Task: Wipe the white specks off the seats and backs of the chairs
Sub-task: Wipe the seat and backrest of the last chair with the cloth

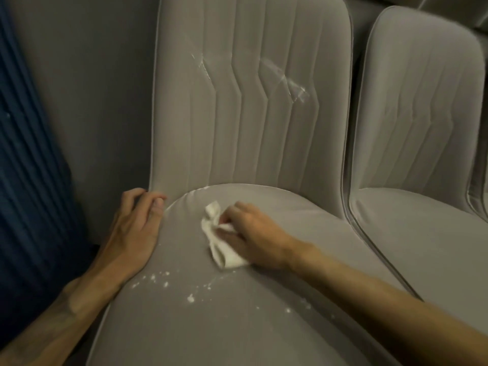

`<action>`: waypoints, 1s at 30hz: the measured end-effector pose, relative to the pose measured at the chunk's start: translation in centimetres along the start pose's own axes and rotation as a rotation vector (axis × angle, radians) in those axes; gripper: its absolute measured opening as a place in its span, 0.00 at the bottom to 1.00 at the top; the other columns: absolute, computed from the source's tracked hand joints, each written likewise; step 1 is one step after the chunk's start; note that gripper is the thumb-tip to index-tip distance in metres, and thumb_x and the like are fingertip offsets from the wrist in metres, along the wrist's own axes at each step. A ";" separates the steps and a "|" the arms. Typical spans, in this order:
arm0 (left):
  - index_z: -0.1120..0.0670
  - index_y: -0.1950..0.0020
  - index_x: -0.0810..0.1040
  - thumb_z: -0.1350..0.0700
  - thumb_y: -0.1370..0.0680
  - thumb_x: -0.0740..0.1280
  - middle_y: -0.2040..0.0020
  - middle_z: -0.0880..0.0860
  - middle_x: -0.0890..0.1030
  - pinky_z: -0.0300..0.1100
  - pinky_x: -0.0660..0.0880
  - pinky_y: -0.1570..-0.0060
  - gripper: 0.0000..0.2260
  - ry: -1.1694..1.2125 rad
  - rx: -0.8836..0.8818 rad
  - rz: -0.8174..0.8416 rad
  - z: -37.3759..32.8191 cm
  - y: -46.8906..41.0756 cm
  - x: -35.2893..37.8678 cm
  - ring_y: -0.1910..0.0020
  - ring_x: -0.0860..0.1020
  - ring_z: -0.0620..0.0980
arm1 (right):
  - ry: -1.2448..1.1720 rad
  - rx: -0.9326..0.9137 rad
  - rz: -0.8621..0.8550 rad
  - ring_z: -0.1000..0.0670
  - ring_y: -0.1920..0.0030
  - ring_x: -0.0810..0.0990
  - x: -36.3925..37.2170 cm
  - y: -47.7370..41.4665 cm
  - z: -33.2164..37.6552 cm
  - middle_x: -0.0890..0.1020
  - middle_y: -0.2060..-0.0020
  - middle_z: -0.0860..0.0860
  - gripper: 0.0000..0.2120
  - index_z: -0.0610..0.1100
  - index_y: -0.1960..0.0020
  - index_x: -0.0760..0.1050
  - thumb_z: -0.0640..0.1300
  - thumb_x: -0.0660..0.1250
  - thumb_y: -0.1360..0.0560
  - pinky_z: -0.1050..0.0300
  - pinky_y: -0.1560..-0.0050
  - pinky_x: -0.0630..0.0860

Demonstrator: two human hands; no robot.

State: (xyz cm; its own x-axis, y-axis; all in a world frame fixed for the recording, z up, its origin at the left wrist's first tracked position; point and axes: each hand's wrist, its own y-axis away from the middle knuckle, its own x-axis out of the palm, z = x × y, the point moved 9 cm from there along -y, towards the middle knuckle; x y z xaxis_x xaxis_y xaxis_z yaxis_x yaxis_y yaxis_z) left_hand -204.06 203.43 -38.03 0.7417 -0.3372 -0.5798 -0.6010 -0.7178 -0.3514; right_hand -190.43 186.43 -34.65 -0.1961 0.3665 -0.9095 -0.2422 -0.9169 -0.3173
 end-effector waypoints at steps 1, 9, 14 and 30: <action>0.45 0.34 0.77 0.43 0.14 0.53 0.34 0.45 0.65 0.46 0.65 0.36 0.16 -0.006 0.000 0.002 0.0 0.0 0.0 0.36 0.73 0.53 | -0.029 -0.080 0.039 0.44 0.48 0.75 0.4 0.6 1.3 0.78 0.49 0.45 0.11 0.44 0.45 0.76 0.51 0.63 0.19 0.54 0.46 0.70; 0.46 0.33 0.77 0.44 0.13 0.51 0.31 0.48 0.66 0.48 0.66 0.29 0.19 0.035 -0.007 -0.009 -0.2 0.3 0.0 0.33 0.72 0.53 | 0.146 0.234 0.014 0.39 0.40 0.75 -0.1 -5.8 -4.1 0.79 0.43 0.38 0.15 0.37 0.41 0.77 0.48 0.61 0.18 0.52 0.42 0.67; 0.49 0.33 0.80 0.49 0.12 0.52 0.36 0.46 0.68 0.34 0.62 0.36 0.19 0.112 0.003 0.010 0.2 -0.3 -0.4 0.34 0.73 0.47 | -0.068 -0.149 0.033 0.44 0.50 0.76 2.6 -3.7 6.1 0.80 0.51 0.43 0.11 0.42 0.48 0.79 0.50 0.66 0.20 0.56 0.47 0.69; 0.38 0.30 0.79 0.31 0.18 0.43 0.37 0.36 0.67 0.39 0.61 0.33 0.30 0.239 -0.056 0.239 2.5 -1.8 -0.2 0.34 0.68 0.35 | -0.066 -0.323 0.234 0.54 0.49 0.74 3.7 -2.1 11.5 0.75 0.48 0.53 0.10 0.48 0.43 0.76 0.53 0.64 0.19 0.64 0.46 0.69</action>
State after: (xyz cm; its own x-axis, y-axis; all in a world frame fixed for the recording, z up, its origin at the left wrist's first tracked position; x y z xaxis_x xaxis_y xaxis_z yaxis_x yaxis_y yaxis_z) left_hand -203.87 206.33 -39.17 0.6344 -0.6284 -0.4501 -0.7541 -0.6312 -0.1816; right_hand -201.51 191.55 -34.22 -0.2735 0.1419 -0.9513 0.1255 -0.9753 -0.1815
